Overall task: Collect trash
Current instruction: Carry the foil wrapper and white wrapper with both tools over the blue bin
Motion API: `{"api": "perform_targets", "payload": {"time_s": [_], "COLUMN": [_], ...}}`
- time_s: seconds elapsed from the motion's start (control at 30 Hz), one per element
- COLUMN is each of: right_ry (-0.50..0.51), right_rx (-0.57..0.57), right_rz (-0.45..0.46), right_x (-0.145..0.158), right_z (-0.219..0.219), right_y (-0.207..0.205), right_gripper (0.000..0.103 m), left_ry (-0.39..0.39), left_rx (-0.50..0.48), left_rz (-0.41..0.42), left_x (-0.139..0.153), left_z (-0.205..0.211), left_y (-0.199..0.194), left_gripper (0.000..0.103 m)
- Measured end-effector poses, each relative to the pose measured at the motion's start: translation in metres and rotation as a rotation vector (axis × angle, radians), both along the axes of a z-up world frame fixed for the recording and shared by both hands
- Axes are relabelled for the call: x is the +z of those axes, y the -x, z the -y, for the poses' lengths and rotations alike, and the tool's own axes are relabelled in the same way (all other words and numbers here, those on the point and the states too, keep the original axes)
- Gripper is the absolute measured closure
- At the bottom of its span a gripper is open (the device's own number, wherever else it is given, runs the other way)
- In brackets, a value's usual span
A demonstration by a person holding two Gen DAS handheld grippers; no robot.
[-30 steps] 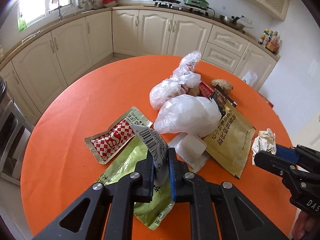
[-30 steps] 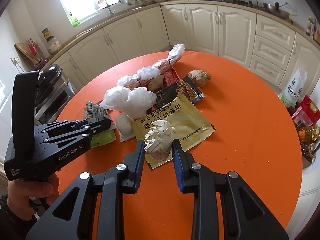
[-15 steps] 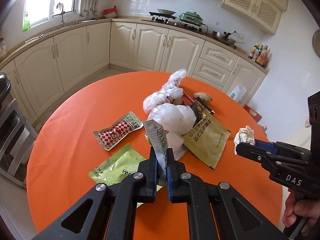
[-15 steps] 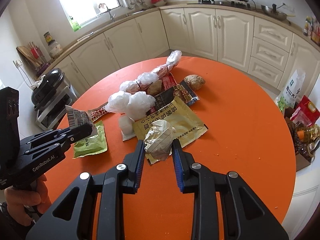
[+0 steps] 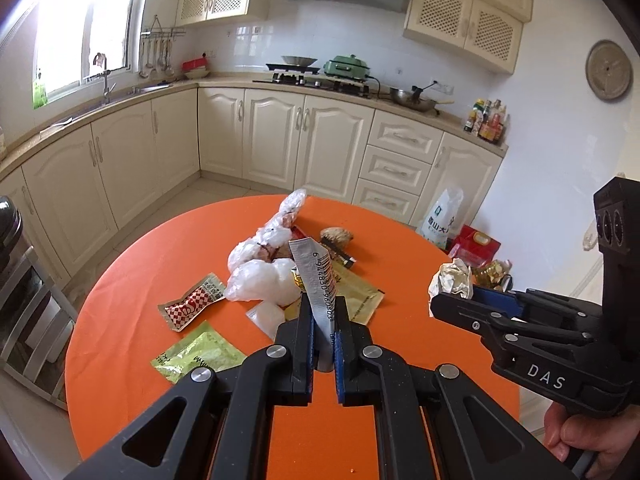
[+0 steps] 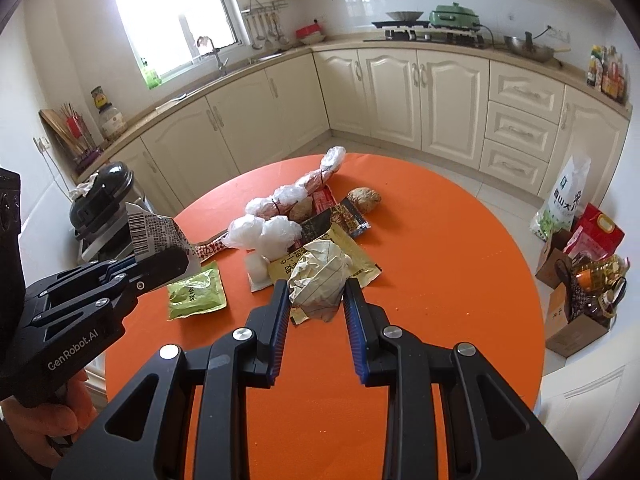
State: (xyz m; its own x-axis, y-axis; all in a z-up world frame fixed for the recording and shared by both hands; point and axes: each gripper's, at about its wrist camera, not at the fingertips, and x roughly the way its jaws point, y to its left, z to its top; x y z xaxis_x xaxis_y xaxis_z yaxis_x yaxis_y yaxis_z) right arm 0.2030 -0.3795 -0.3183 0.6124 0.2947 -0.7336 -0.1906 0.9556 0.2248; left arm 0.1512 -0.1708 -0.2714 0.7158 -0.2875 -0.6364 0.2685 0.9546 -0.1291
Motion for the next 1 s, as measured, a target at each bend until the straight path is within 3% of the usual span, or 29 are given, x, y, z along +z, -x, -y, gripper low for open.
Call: {"api": "perform_targets", "payload": {"time_s": [0.3, 0.63, 0.8, 1.0], "right_ry": [0.004, 0.032, 0.041, 0.039], "right_rx": [-0.100, -0.295, -0.416, -0.561], "right_rz": [0.108, 0.185, 0.178, 0.096], "right_x": [0.049, 0.087, 0.085, 0.047], "right_z": [0.057, 0.152, 0.208, 0.280], "right_y": [0.028, 0.074, 0.101, 0.121], "right_gripper": [0.076, 0.076, 0.076, 0.076], "left_ry": [0.021, 0.072, 0.084, 0.075], "left_rx": [-0.105, -0.283, -0.404, -0.552], "left_rz": [0.098, 0.157, 0.132, -0.011], "left_x": [0.034, 0.065, 0.070, 0.041], "left_z": [0.049, 0.123, 0.180, 0.255], "left_y": [0.045, 0.071, 0.064, 0.048], "left_gripper": [0.099, 0.099, 0.099, 0.099]}}
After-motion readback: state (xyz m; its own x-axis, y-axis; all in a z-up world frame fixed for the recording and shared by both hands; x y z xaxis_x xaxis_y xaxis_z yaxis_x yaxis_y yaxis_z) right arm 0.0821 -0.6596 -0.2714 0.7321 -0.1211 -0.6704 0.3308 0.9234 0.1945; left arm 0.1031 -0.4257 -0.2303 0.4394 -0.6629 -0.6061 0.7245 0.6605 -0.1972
